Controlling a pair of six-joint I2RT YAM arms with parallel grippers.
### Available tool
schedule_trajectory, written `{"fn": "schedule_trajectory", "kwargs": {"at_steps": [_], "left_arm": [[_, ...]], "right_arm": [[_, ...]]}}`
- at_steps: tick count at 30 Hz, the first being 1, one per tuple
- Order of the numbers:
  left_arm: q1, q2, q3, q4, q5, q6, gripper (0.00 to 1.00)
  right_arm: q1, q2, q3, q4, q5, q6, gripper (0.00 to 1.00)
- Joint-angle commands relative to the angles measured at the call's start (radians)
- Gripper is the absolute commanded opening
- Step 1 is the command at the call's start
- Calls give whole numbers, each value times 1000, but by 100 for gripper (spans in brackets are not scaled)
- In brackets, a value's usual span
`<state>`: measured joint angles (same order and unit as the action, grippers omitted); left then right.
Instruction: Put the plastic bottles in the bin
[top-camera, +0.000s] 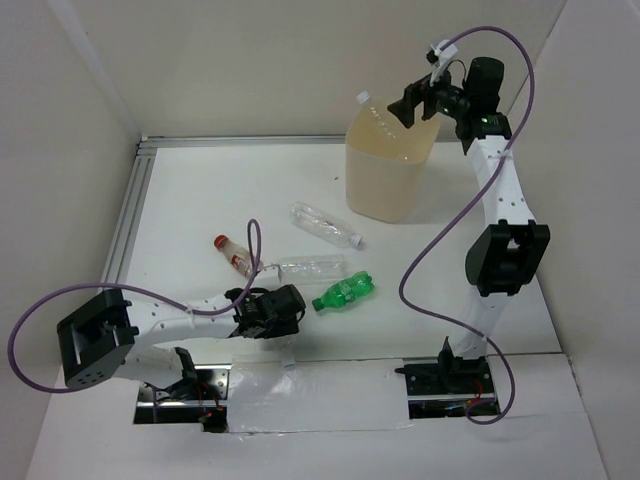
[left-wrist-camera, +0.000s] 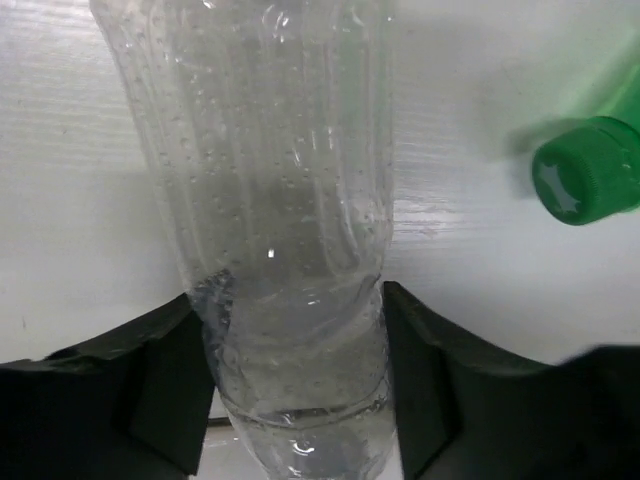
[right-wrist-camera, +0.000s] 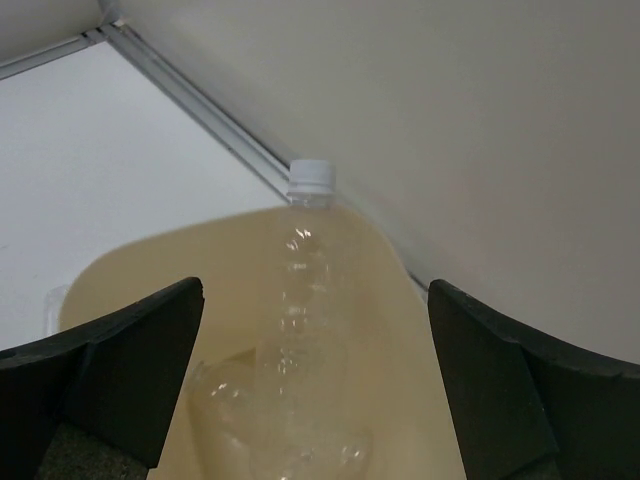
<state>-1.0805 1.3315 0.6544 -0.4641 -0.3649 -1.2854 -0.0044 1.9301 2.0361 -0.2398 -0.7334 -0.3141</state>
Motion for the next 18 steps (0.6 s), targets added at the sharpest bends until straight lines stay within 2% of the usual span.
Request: {"fn": "schedule_trajectory", "kwargs": {"at_steps": [1,2,5,6,7,8,9,10,11,12,13,14,15,16,17,18], "left_arm": [[2,5,-39,30,-14,21,65],[-12,5,-39,30,-5,30,46],[-61,-55,54,-98,-28,60,25],[-109,-77,130,-134,-57,90,14],[-134,-122,173,-165,-71,115,12],[-153,-146,218,-189,-81,141,9],[-163,-166,302,-205,-82,214,7],[-164,-184,344,-194,-82,265,6],[-164,-208,384,-176,-82,311,3],[-164,-209,424,-122,-110,412,3],[-164,-209,501,-89,-130,469,3],[-164,-184,542,-53,-152,521,3],[-119,-161,580,-9,-161,578,3],[-93,-135,647,93,-161,689,3],[-61,-106,680,152,-148,736,3],[-21,-44,709,213,-120,779,3]], "right_arm": [[-9,-166,-66,-25,-112,30,100],[-19,-190,-85,-45,-162,6,100],[-19,-308,-180,-165,-253,-90,100],[-19,-380,-213,-199,-315,-180,98],[-19,-417,-252,-286,-348,-248,93],[-19,-457,-345,-321,-369,-311,85],[-19,-544,-402,-343,-383,-383,60],[-19,-589,-463,-352,-383,-397,46],[-19,-632,-596,-352,-383,-410,36],[-19,-716,-658,-372,-374,-489,29],[-10,-758,-721,-383,-356,-523,27],[-9,-795,-848,-374,-339,-542,30],[-9,-830,-903,-374,-305,-552,35],[-9,-889,-953,-374,-291,-563,43],[-9,-913,-1028,-392,-282,-575,56],[-9,-930,-1056,-410,-282,-594,59]]}}
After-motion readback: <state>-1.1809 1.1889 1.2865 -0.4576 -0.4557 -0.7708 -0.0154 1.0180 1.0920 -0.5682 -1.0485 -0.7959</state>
